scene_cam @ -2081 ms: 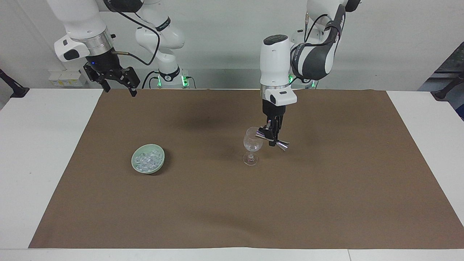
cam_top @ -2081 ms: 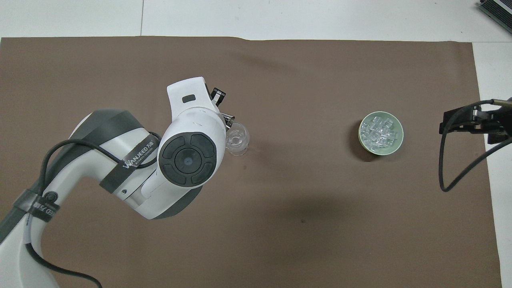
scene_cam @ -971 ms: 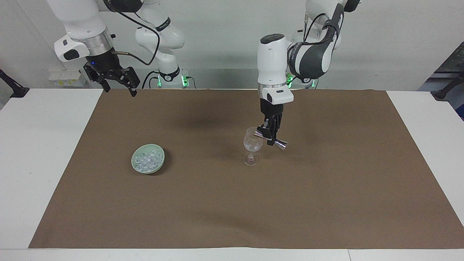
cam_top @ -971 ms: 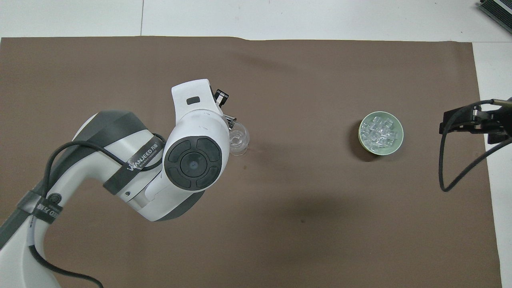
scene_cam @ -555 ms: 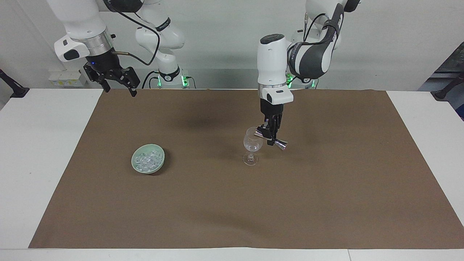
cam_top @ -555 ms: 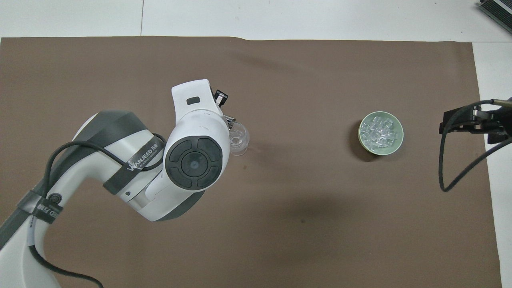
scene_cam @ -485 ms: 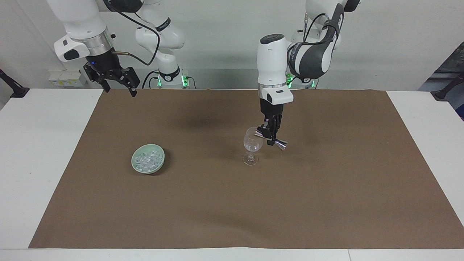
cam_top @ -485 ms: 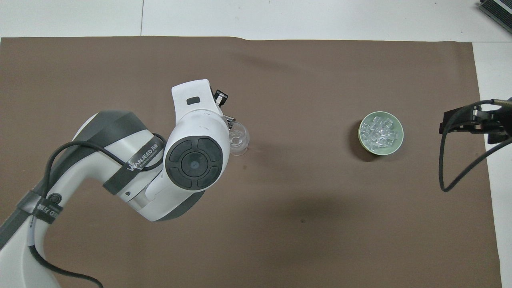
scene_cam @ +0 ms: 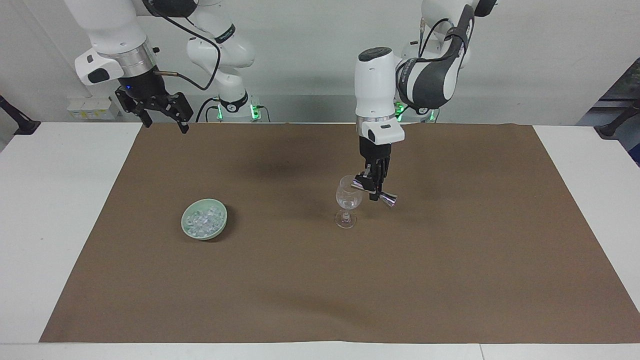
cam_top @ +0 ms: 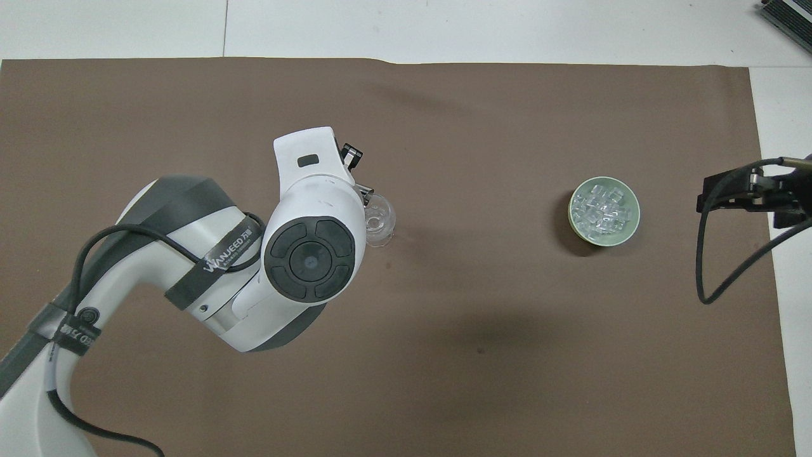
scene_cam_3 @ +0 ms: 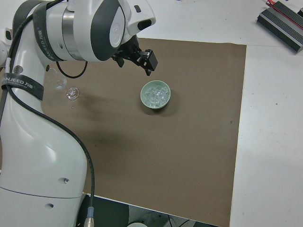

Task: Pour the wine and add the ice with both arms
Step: 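Hold the shot cup tipped over the glass with the left gripper, then turn the shot cup upright and draw the left gripper back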

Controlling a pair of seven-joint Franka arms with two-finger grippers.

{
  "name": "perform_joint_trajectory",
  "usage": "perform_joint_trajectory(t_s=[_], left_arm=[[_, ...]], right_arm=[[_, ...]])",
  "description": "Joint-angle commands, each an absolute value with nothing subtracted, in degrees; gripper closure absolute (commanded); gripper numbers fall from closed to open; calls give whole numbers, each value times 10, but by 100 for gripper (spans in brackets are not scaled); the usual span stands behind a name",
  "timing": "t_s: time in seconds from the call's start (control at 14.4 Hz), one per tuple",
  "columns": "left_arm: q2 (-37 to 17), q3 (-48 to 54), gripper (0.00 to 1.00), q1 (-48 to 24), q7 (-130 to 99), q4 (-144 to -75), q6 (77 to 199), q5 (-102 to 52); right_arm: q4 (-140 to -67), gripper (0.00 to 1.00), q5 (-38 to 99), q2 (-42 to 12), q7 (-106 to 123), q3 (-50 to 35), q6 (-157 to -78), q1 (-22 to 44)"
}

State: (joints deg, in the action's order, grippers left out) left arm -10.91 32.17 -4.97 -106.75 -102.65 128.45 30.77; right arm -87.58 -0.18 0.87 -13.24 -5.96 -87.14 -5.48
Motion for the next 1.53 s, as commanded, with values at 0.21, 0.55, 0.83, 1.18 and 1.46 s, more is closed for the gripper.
perform_joint_trajectory(t_s=[0.21,0.55,0.83,1.18,1.46], left_arm=[[-103,330,100,-42,-1060,-1012,1265,223],[-94,309,100,-33,-1049,-1000,1227,87],[-93,250,100,-32,-966,-988,1175,-106],[-75,149,100,-30,-882,-999,1125,-254],[-68,66,100,-22,-829,-1024,1088,-364]], right_arm=[[-876,0,15,10,-113,-62,-868,-64],[-876,0,15,10,-113,-62,-867,-64],[-876,0,15,10,-113,-62,-868,-64],[-876,0,15,10,-113,-62,-868,-64],[-876,0,15,10,-113,-62,-868,-64]])
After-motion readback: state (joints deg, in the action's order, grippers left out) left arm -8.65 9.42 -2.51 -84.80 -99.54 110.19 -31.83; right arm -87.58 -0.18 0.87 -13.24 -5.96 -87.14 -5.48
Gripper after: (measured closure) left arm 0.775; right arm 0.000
